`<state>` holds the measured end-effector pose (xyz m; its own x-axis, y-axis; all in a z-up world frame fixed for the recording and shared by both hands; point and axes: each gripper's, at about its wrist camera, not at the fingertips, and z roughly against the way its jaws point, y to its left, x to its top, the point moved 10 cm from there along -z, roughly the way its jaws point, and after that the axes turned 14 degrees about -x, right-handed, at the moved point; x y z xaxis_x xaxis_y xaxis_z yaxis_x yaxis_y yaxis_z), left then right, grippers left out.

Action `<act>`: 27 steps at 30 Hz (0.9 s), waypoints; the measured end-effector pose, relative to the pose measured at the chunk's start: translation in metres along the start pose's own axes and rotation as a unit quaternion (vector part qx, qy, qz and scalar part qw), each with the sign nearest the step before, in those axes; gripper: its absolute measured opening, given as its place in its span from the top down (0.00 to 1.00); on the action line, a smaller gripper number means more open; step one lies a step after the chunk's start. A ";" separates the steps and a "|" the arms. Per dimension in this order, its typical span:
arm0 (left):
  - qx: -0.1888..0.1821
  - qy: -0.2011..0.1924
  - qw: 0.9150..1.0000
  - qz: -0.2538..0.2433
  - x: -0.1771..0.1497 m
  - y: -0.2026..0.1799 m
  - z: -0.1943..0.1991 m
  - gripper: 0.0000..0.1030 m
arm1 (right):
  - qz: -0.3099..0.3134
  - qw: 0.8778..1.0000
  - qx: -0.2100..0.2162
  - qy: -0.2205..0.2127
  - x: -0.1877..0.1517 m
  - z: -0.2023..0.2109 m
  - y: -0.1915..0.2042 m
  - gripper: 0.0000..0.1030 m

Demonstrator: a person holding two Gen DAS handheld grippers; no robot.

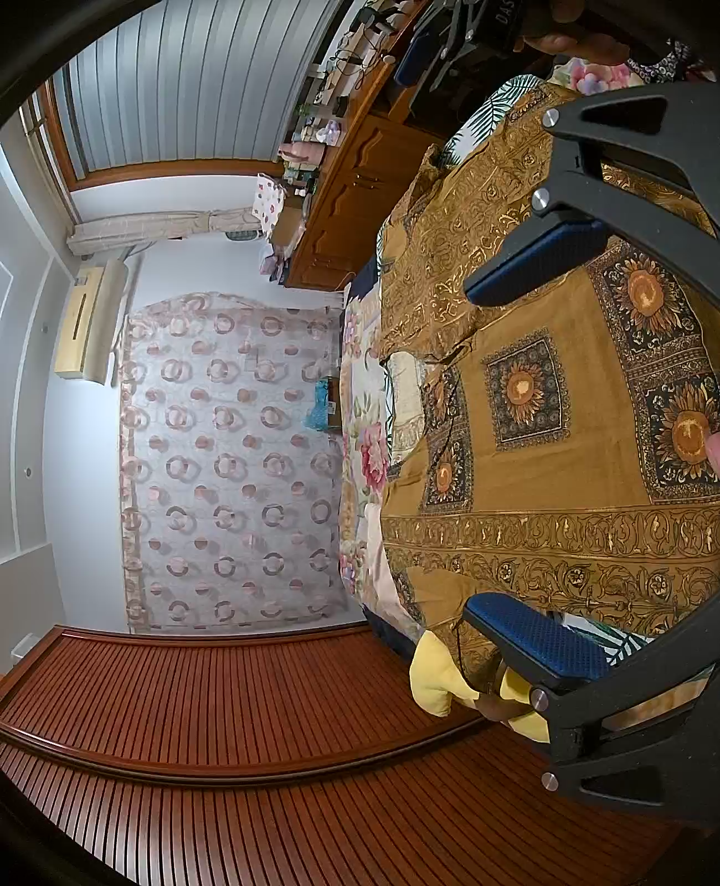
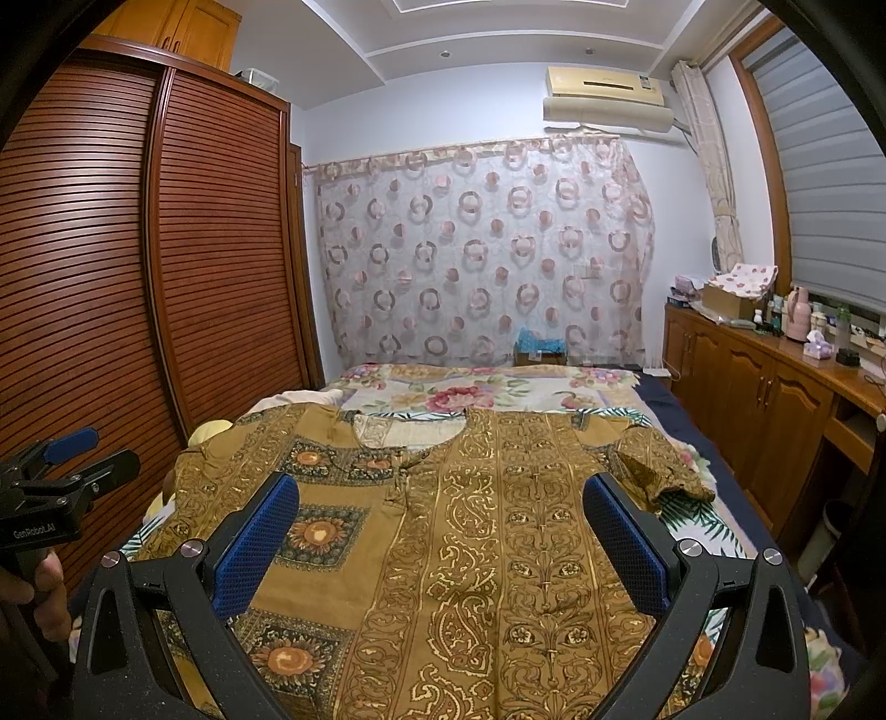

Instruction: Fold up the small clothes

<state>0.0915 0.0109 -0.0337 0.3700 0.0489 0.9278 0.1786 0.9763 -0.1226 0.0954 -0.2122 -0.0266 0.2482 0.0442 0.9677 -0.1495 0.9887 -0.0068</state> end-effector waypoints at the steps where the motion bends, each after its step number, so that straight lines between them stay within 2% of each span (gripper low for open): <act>1: 0.000 0.000 1.000 0.000 0.000 0.000 0.000 0.00 | -0.001 1.000 0.000 0.000 0.000 0.000 0.000 0.00; 27: 0.002 0.000 1.000 -0.003 0.001 -0.002 0.001 0.00 | 0.000 1.000 0.000 -0.002 0.000 -0.001 0.002 0.00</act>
<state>0.0907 0.0093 -0.0328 0.3692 0.0426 0.9284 0.1776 0.9773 -0.1154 0.0961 -0.2106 -0.0267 0.2443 0.0440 0.9687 -0.1489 0.9888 -0.0074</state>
